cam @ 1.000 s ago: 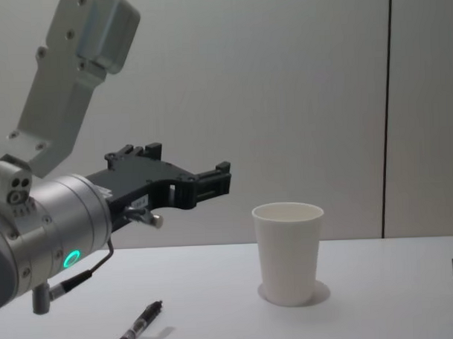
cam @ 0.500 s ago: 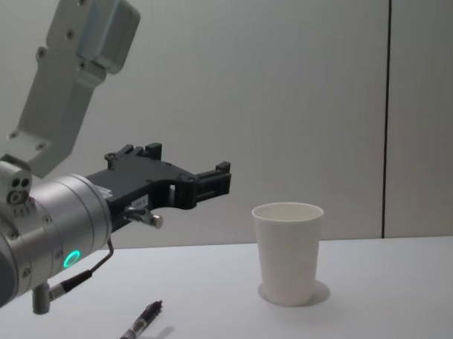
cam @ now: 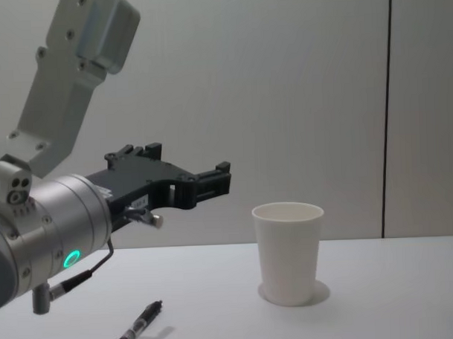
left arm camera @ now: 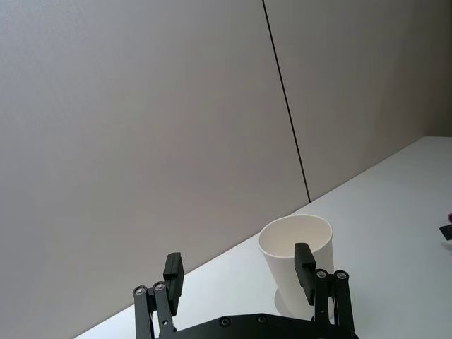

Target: Place the pen into the pen holder.

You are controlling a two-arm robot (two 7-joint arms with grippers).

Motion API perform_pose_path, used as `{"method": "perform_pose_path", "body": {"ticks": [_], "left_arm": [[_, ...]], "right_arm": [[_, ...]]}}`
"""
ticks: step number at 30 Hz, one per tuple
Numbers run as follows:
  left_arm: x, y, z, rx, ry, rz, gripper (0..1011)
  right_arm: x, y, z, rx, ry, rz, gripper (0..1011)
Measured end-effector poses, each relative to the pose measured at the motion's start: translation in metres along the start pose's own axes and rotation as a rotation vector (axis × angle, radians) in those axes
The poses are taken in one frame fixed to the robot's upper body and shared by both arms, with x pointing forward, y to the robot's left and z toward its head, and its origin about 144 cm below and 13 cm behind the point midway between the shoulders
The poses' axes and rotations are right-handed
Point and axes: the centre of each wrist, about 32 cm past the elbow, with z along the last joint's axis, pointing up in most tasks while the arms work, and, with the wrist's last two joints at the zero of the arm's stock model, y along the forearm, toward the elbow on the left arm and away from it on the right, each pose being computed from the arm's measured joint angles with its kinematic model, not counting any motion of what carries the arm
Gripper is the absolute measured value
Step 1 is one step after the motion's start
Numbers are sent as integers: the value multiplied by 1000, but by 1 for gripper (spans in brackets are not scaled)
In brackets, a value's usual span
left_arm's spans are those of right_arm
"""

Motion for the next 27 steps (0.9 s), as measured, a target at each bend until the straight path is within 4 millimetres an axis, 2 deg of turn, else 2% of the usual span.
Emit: {"method": "perform_pose_path", "body": {"ticks": [2, 6, 7, 12, 13, 16, 19, 21, 22, 23, 27], "left_arm": [[0, 0, 0, 0, 0, 0, 1000], [0, 0, 0, 0, 0, 0, 1000], [0, 0, 0, 0, 0, 0, 999], [0, 0, 0, 0, 0, 0, 1000], [0, 0, 0, 0, 0, 0, 1000], [0, 0, 0, 0, 0, 0, 1000], [0, 0, 0, 0, 0, 0, 1000], [0, 0, 0, 0, 0, 0, 1000], [0, 0, 0, 0, 0, 0, 1000], [0, 0, 0, 0, 0, 0, 1000], [0, 0, 0, 0, 0, 0, 1000]], "right_arm": [[0, 1, 0, 1, -1, 1, 957], [0, 2, 0, 2, -3, 5, 838], [0, 3, 0, 2, -4, 6, 838], [0, 5, 0, -3, -7, 8, 689], [0, 6, 0, -5, -9, 9, 629], [0, 7, 0, -10, -10, 9, 566], [0, 9, -1, -16, -13, 9, 423], [0, 10, -1, -21, -15, 8, 359], [0, 11, -1, -22, -15, 8, 359], [0, 11, -1, -24, -16, 8, 300], [0, 13, -2, -29, -19, 5, 191]]}}
